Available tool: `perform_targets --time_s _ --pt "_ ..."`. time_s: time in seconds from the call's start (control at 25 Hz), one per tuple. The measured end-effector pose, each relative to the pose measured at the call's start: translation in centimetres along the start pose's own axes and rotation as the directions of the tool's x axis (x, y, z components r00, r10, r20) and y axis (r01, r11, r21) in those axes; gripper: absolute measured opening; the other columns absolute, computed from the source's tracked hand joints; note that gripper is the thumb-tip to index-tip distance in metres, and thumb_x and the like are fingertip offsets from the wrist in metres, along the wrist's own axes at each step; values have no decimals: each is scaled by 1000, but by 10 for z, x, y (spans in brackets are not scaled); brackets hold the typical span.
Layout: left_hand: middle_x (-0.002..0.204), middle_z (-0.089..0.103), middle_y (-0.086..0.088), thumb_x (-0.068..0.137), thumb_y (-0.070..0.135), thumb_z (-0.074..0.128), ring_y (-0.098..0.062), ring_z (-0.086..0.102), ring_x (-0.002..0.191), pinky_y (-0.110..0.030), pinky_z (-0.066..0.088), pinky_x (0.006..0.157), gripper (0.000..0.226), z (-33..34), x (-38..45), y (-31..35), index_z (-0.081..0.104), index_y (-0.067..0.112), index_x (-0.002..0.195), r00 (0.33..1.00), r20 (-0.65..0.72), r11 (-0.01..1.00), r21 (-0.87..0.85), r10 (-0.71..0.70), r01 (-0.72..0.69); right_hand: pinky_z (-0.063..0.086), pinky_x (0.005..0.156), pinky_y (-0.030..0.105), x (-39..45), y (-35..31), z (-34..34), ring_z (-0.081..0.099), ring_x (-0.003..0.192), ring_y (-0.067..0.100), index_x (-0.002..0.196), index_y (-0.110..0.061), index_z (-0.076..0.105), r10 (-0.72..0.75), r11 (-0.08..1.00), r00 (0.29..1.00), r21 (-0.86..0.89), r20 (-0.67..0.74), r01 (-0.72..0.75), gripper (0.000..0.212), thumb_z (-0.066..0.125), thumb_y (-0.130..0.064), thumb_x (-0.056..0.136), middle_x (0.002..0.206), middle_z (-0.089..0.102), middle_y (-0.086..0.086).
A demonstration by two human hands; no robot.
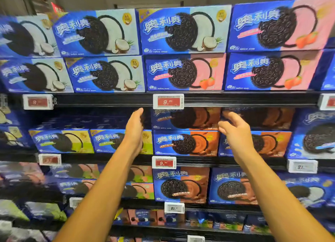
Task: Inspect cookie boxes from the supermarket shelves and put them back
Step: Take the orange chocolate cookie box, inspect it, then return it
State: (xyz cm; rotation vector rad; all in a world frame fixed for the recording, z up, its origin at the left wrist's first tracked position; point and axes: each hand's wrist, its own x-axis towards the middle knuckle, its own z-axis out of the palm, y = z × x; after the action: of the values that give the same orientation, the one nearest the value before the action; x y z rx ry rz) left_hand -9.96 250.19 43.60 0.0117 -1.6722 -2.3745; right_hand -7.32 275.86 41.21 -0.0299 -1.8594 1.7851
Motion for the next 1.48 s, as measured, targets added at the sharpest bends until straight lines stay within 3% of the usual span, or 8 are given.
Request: perform_targets --time_s 0.2,0.4,0.52,0.6,0.8,1.04,1.24,1.48 --pt "97 72 8 103 22 40 -3 65 90 -18 45 75 26 -8 5 3 65 20 96 980 197 1000 6 -22 22 47 91 25 -4 -3 8 63 104 6 121 -20 64 -16 998 1000 -56 3 16 36 58 0 92 120 68 -3" --pt "86 74 11 98 16 45 1 67 77 -33 41 83 15 -17 7 1 59 14 94 955 295 991 118 21 -58 42 67 -1 -13 -7 15 60 79 -24 102 -34 61 -57 997 998 -52 -40 55 39 60 4 90 85 68 -34" --pt "70 69 17 98 10 45 5 59 54 -43 40 79 18 -18 8 2 55 17 84 951 305 987 132 43 -87 45 75 2 -13 -8 19 61 84 -20 114 -27 60 -84 995 995 -57 -46 82 33 61 -2 93 106 63 -20" --pt "64 68 16 97 6 47 4 59 50 -23 48 64 30 -15 7 3 57 23 75 955 287 987 119 70 -109 49 91 14 -13 -12 22 64 99 -1 124 -17 62 -93 994 994 -59 -49 90 33 60 -3 94 120 64 -1" --pt "92 74 9 99 13 52 1 69 76 -23 54 63 9 -19 9 -2 58 18 104 962 266 992 94 61 -89 44 74 4 -17 -13 24 57 86 -11 135 -10 58 -116 991 989 -83 -93 109 41 64 -8 95 118 55 1" --pt "125 60 -3 95 -2 51 -6 69 89 -22 53 65 36 -36 -21 -25 57 22 121 972 211 995 -37 100 -94 55 90 41 -39 1 9 64 94 18 125 -25 67 3 1000 1000 20 -30 -2 40 67 -6 90 123 65 10" --pt "134 60 -4 95 -3 52 -11 65 103 -25 51 77 42 -51 -64 -51 54 15 133 984 163 987 -151 76 -51 49 72 27 -65 23 -1 67 89 13 121 -27 70 54 975 998 212 27 -59 39 69 -7 87 111 71 -11" --pt "127 64 1 87 15 58 -14 63 108 -28 54 81 38 -64 -125 -79 57 19 125 987 144 939 -344 77 -24 49 61 17 -107 51 -44 65 77 10 133 -16 59 225 823 958 492 175 -283 57 76 -18 79 104 72 3"
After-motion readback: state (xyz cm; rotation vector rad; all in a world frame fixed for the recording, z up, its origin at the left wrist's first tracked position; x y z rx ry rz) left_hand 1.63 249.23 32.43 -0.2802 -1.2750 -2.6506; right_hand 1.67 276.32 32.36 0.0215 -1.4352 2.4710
